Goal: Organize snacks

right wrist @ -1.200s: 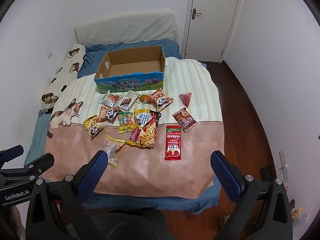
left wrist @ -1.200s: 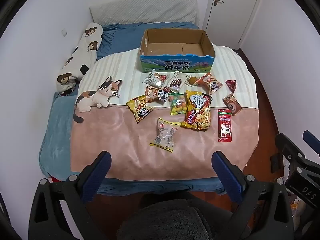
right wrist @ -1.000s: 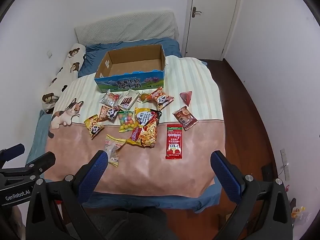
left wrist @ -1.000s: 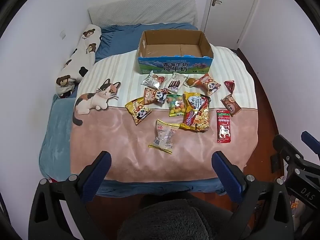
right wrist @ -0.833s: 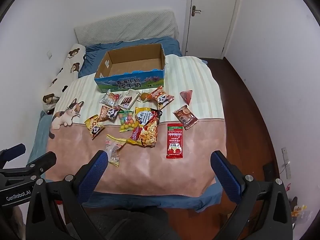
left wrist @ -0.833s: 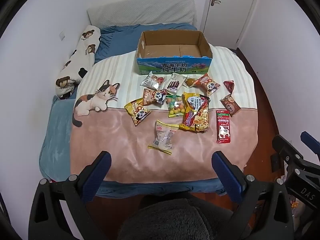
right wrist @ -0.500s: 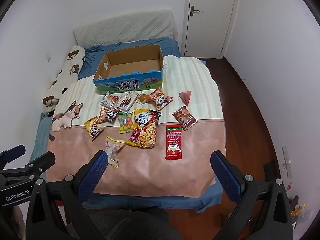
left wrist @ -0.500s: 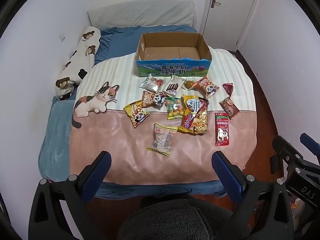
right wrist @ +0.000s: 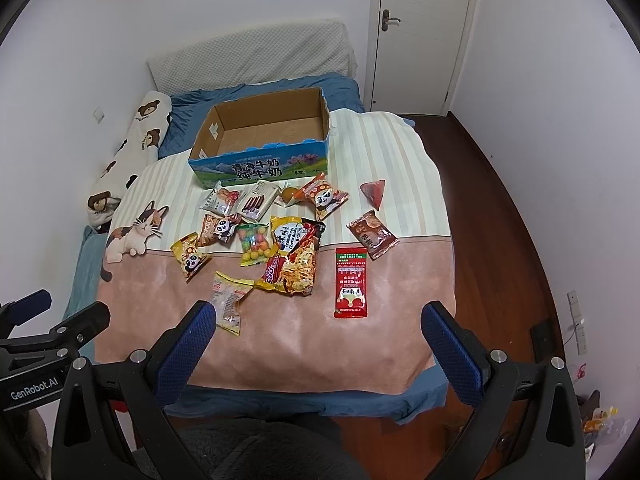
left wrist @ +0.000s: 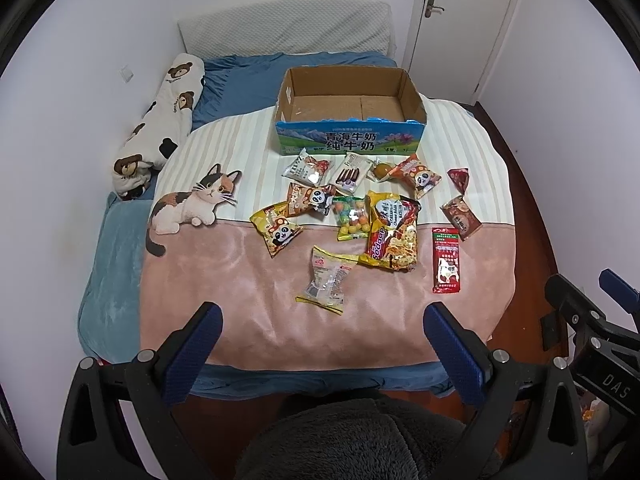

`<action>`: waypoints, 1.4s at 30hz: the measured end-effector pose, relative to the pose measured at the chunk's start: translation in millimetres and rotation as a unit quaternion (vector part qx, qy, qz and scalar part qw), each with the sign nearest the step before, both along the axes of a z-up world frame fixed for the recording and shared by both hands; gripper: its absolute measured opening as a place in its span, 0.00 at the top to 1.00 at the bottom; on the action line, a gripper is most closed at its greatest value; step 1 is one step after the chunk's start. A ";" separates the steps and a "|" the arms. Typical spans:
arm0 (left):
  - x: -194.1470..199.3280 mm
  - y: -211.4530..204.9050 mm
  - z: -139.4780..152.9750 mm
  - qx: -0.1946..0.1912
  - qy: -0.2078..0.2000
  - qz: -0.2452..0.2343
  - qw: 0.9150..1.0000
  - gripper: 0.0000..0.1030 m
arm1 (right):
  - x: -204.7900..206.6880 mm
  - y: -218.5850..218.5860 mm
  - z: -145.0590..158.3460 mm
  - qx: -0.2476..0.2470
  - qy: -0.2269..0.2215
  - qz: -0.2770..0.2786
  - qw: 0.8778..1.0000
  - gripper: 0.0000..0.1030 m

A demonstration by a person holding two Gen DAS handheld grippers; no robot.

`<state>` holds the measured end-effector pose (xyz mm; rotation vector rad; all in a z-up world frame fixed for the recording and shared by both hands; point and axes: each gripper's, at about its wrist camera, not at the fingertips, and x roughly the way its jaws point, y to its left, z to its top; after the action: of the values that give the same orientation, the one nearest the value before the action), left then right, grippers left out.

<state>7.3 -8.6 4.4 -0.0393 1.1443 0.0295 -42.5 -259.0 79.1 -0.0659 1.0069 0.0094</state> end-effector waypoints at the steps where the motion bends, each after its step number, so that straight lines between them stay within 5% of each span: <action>1: -0.4 0.2 -0.1 -0.001 -0.001 0.000 1.000 0.00 | 0.2 0.2 -0.4 0.000 -0.001 -0.001 1.000 0.00; 42: 4.9 -0.3 5.6 -0.004 -0.011 -0.007 1.000 0.00 | -1.3 4.9 10.1 0.004 -0.018 -0.001 1.000 0.00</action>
<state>12.3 -9.0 10.0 -0.0374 1.1233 0.0118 -43.7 -254.1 89.2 -0.0579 0.9707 0.0096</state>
